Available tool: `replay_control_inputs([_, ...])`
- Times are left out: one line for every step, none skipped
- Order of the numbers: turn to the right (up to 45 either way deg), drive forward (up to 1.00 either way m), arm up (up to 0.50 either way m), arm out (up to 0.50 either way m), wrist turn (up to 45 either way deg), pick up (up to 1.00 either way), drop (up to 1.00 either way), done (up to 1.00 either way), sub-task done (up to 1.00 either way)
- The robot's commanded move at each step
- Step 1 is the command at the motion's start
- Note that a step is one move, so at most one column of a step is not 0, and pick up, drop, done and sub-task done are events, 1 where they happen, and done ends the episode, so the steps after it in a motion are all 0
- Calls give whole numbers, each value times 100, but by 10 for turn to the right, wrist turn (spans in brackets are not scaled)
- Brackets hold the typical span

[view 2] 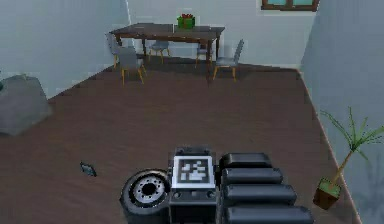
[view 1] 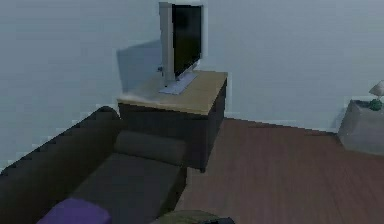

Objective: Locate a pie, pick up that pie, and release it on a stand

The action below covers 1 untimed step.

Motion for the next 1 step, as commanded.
replay_control_inputs([450,0,0,0,0,0,0,0,0])
